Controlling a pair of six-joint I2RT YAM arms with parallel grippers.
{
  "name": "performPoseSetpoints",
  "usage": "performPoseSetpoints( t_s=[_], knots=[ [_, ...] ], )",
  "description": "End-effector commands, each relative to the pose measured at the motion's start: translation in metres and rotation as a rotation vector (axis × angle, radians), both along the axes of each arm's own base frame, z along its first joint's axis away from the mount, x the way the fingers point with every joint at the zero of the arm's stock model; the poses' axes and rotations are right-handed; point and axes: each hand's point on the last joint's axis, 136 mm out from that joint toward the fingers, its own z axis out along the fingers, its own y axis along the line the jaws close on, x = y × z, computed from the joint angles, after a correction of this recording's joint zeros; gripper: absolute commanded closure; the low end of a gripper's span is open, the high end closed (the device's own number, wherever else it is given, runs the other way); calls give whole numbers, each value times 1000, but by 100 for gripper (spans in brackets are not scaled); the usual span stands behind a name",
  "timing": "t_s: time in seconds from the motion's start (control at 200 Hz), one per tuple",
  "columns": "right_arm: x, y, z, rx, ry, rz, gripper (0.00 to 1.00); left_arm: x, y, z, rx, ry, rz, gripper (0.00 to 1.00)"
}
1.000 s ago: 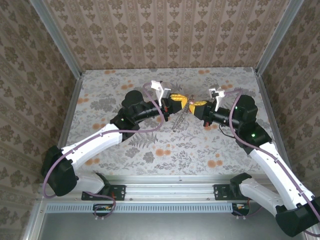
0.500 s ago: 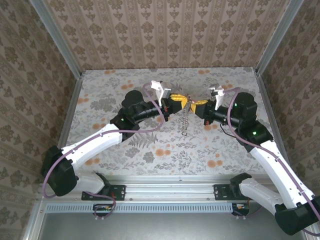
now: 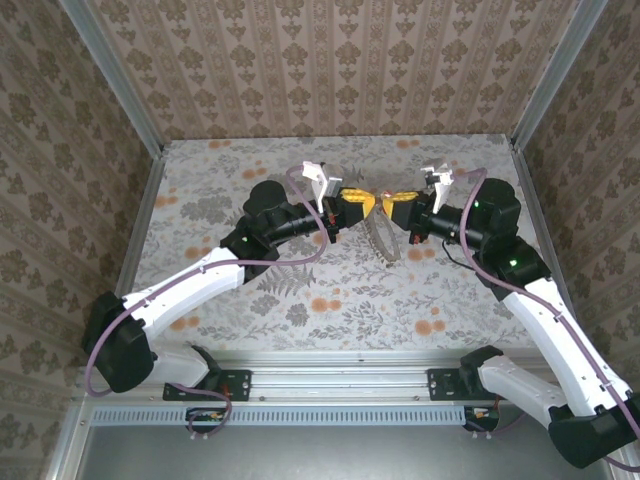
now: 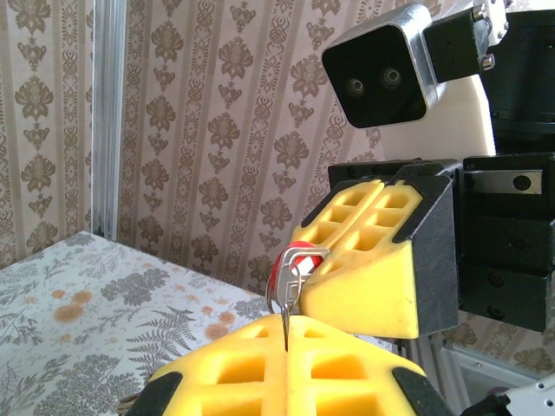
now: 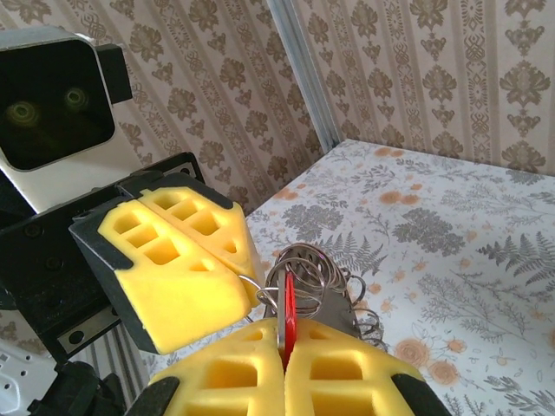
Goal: Put the keys on the keyring
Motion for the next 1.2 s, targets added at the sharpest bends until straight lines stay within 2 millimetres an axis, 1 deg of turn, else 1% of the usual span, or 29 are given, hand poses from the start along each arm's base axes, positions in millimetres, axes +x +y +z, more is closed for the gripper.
performPoseSetpoints(
  t_s=[0.0, 0.29, 0.685, 0.995, 1.195],
  knots=[
    [-2, -1, 13, 3, -33, 5, 100, -8, 3, 12, -21, -37, -18, 100],
    [-7, 0, -4, 8, 8, 17, 100, -9, 1, 14, -23, -38, -24, 100],
    [-11, 5, -15, 49, 49, 52, 100, -7, -1, 15, -23, -37, -24, 100],
    [-12, 8, -14, 61, 54, 70, 100, -7, -2, 15, -23, -37, -25, 100],
    [-10, 6, -5, 50, 29, 57, 100, -7, -3, 14, -22, -36, -27, 100]
  ],
)
